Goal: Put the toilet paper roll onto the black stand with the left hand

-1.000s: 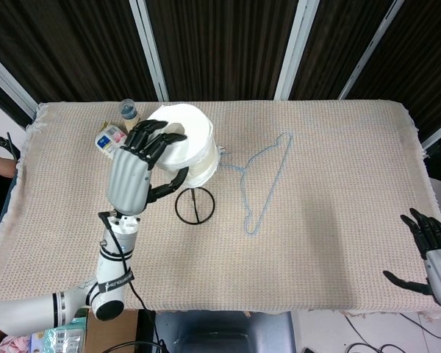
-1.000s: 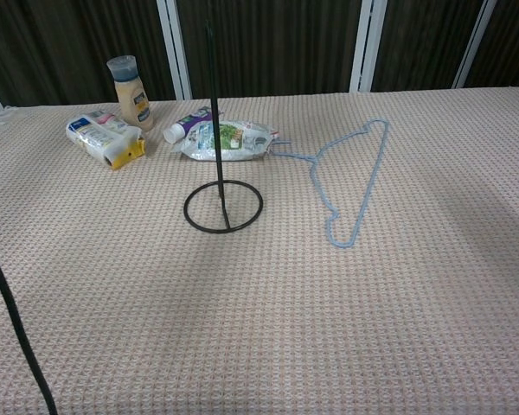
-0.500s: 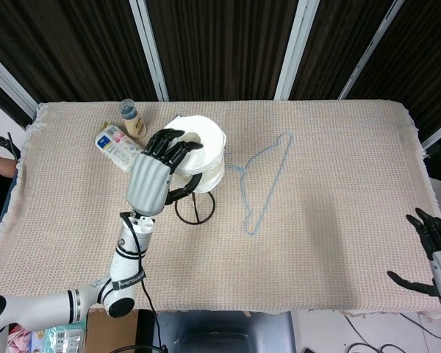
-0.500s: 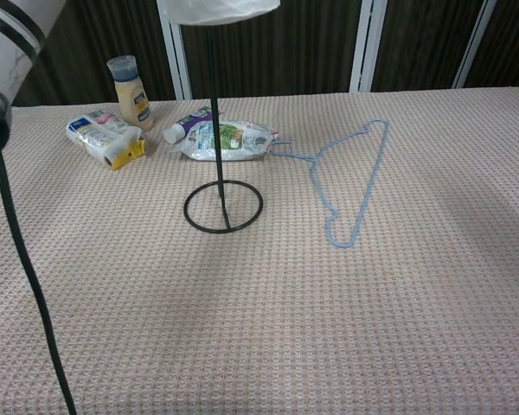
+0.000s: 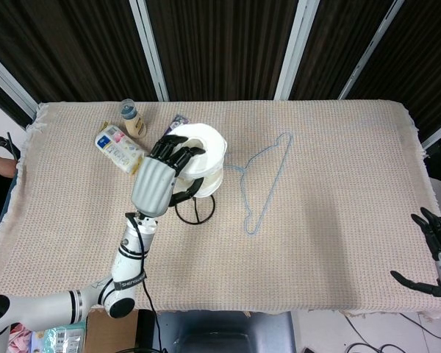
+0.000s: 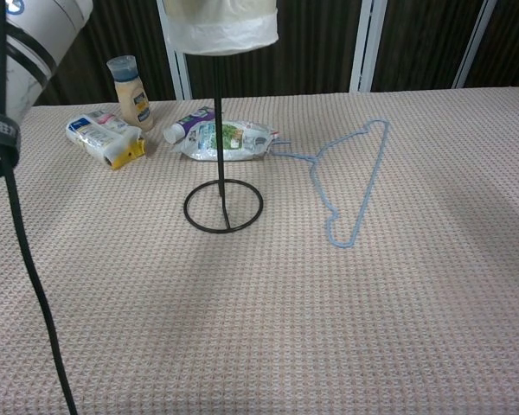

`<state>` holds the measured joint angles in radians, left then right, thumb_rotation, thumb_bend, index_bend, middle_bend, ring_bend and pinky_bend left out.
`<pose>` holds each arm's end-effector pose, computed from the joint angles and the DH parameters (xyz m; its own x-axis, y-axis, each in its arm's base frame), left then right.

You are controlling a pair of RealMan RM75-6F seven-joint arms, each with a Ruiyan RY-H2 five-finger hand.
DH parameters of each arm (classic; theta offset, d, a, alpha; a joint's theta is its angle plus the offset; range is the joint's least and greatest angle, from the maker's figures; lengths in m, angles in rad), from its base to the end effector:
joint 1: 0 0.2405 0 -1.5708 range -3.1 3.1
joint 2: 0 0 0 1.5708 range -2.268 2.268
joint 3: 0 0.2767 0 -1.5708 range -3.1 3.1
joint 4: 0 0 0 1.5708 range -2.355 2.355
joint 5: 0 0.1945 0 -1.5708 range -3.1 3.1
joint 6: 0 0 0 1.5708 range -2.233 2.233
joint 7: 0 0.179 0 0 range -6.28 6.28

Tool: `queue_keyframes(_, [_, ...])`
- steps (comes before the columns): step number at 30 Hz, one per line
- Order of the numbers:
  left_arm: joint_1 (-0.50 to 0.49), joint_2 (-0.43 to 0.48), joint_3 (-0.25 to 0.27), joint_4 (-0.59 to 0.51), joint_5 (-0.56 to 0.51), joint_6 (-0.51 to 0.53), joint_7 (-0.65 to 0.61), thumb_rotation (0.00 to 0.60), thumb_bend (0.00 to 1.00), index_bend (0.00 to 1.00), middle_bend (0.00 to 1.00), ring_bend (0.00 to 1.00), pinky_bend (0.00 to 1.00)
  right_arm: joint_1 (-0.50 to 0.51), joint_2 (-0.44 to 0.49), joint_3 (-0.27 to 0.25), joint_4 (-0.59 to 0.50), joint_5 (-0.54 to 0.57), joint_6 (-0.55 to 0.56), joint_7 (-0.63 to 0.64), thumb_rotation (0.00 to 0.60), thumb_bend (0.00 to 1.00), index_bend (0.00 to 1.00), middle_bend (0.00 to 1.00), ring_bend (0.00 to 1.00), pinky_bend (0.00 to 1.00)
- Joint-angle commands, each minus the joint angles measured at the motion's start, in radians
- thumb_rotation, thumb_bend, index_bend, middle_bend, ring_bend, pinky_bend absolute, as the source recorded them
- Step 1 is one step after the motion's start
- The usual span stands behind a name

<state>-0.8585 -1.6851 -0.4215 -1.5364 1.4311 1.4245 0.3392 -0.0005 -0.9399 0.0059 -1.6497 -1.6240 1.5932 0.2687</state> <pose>-0.0019 0.3845 0.0775 -0.0054 -0.3159 0.9488 0.7945 -0.5776 -0.1878 -0.3147 -0.1797 0.2374 0.2787 0.0129 0.9603 -0.9585 -0.0587 0.2790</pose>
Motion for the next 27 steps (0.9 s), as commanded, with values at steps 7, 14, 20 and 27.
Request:
queue_keyframes(7, [0.004, 0.024, 0.042, 0.000, -0.013, -0.050, 0.042, 0.600, 0.45, 0.34, 0.33, 0.23, 0.38, -0.005, 0.002, 0.001, 0.002, -0.003, 0.010, 0.009, 0.600, 0.16, 0.00, 0.00, 0.00, 0.00])
queue_keyframes(14, [0.008, 0.023, 0.042, -0.023, -0.027, -0.045, 0.070, 0.600, 0.40, 0.09, 0.09, 0.00, 0.06, -0.009, 0.005, 0.002, 0.003, -0.003, 0.017, 0.018, 0.600, 0.16, 0.00, 0.00, 0.00, 0.00])
queue_keyframes(20, [0.015, 0.035, 0.057, -0.040, -0.026, -0.051, 0.089, 0.600, 0.39, 0.06, 0.04, 0.00, 0.02, -0.010, 0.005, 0.001, 0.000, -0.007, 0.018, 0.015, 0.600, 0.16, 0.00, 0.00, 0.00, 0.00])
queue_keyframes(27, [0.053, 0.087, 0.087, -0.129, 0.022, -0.018, 0.067, 0.600, 0.40, 0.04, 0.04, 0.00, 0.02, -0.015, 0.002, 0.004, 0.003, -0.008, 0.028, 0.010, 0.600, 0.16, 0.00, 0.00, 0.00, 0.00])
